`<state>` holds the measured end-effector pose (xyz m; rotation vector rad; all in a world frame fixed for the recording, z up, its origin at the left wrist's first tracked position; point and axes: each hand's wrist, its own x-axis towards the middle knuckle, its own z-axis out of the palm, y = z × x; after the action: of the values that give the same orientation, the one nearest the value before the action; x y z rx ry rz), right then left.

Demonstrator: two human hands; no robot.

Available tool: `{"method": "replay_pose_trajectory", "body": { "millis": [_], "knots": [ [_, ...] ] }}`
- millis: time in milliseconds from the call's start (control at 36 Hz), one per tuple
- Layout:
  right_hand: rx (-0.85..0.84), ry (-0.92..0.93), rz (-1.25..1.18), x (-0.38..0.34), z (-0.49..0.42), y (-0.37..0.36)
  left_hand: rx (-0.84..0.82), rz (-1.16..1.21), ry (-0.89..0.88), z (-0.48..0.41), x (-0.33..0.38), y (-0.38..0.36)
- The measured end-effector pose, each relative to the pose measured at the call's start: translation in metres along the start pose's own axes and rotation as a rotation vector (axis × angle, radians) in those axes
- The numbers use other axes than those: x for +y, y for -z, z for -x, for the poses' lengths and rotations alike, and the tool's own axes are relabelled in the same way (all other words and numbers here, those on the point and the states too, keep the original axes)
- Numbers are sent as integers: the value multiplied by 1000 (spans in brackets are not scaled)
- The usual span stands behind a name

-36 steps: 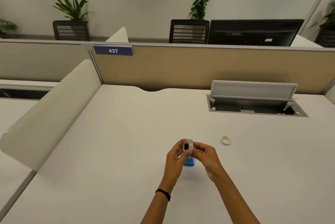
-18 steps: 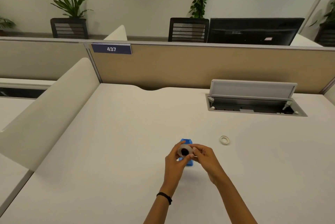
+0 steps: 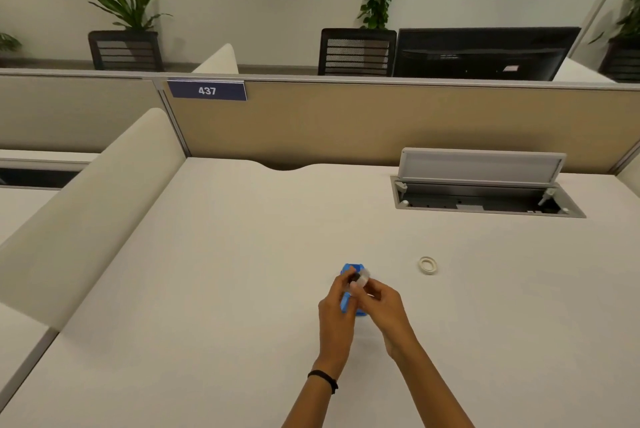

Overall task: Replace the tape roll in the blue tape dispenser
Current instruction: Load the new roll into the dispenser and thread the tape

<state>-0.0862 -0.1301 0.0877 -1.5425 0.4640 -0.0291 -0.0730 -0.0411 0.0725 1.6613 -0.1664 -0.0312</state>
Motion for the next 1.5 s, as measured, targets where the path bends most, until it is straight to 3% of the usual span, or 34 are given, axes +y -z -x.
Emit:
{"method": "replay_pose_trajectory", "body": {
  "millis": [250, 444, 611, 972, 1500],
  "knots": [
    [-4, 47, 5, 0, -7, 7, -190, -118, -9, -3, -12, 9],
    [90, 204, 323, 0, -36, 18, -504, -217, 78, -32, -31, 27],
    [-53, 259, 536, 0, -59, 21, -668, -304, 175, -62, -37, 26],
    [-151, 267, 764, 1, -75, 15, -597, -259, 135, -72, -49, 22],
    [-203, 277, 829, 7, -82, 18, -568, -280, 135, -71, -53, 22]
  ]
}}
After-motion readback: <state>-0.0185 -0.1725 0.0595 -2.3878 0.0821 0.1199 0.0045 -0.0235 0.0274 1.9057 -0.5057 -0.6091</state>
